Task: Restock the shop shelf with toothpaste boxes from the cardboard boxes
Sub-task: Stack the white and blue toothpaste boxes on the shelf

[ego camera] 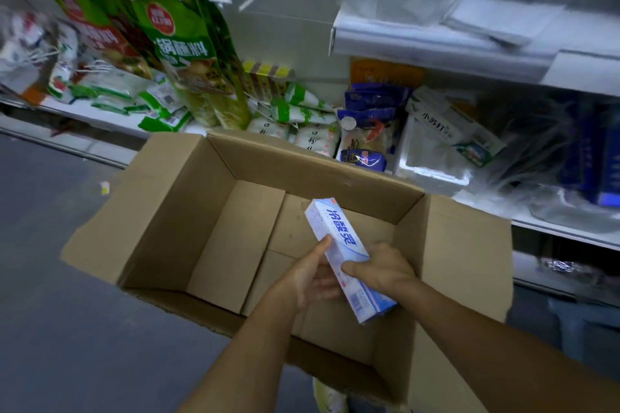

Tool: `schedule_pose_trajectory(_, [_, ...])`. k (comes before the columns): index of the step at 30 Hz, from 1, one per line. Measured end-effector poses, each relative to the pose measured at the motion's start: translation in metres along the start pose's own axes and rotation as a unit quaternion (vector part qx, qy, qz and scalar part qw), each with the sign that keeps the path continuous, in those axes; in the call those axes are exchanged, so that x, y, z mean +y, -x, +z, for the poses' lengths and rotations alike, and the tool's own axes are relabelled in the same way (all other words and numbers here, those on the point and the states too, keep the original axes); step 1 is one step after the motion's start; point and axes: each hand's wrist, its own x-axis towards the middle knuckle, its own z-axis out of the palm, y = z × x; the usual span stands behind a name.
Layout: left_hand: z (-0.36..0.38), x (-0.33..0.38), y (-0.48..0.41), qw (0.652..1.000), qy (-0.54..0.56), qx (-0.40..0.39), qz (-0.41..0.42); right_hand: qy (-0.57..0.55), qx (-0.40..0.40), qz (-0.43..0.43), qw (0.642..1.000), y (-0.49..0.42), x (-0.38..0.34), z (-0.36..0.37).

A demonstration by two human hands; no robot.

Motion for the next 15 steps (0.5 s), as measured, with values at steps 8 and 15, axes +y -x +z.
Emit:
schedule_pose_trajectory(8, [0.028,0.069,0.101,0.955,0.062,0.135,0.257,0.153,0.103,-0.171,0.968,0.086,-0.028,-0.097])
schedule_pose_trajectory(15, [0.097,0.080,0.169,0.919,0.056,0.094,0.378,0.113,0.185,-0.241,0.946,0.153,0.010,-0.191])
